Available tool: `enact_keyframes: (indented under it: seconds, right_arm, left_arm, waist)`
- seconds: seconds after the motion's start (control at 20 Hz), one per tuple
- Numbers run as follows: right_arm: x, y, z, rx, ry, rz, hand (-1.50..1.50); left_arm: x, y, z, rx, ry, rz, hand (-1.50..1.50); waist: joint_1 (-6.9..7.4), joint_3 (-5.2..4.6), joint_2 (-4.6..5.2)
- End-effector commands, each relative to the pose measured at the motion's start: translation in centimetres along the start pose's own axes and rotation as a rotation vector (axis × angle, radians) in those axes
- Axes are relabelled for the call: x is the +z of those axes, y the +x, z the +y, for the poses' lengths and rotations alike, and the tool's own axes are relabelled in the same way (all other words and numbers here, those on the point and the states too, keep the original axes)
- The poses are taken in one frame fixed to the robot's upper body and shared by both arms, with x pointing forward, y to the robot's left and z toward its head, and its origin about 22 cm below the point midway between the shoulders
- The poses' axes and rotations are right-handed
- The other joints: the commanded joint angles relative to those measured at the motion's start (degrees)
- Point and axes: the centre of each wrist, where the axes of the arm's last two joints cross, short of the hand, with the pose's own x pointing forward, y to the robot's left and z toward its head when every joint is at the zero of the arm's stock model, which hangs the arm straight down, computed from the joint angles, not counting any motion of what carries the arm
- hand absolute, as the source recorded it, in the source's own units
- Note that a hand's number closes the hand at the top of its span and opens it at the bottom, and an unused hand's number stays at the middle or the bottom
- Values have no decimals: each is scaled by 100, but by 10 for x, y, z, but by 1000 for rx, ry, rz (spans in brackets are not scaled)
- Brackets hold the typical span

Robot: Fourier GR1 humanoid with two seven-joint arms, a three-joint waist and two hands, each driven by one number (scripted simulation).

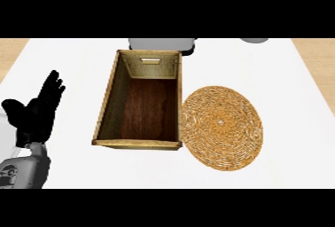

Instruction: Pick the lemon from the placemat and place it in the basket

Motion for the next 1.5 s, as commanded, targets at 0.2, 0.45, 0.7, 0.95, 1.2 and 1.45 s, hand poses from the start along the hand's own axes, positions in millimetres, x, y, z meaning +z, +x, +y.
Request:
enact_keyframes:
  seconds: [0.2, 0.45, 0.7, 0.95, 1.2, 1.45]
  right_arm:
    - [-37, 34, -29, -70, -214, -18, 150]
    - [-55, 32, -36, 14, -243, -13, 150]
    - [-64, 30, -38, 97, -260, 52, 150]
    - [-67, 34, -42, 128, -265, 112, 150]
    - [-81, 31, -46, 163, -309, 149, 150]
    - [-86, 36, -49, 157, -305, 169, 150]
  left_arm:
    - [0, 0, -5, 3, 0, 0, 0]
    - [1, -3, -2, -2, -13, -3, 0]
    - [-1, 2, -9, 6, -25, -12, 0]
    - [-3, 5, -9, 13, -35, -28, 0]
    - [-5, 10, -13, 4, -53, -38, 0]
    - [-2, 10, -24, 10, -77, -47, 0]
  waist:
    - [-12, -8, 25]
    - [116, -13, 62]
    - [163, -11, 75]
    - [246, -8, 122]
    - [345, 9, 163]
    - [447, 13, 184]
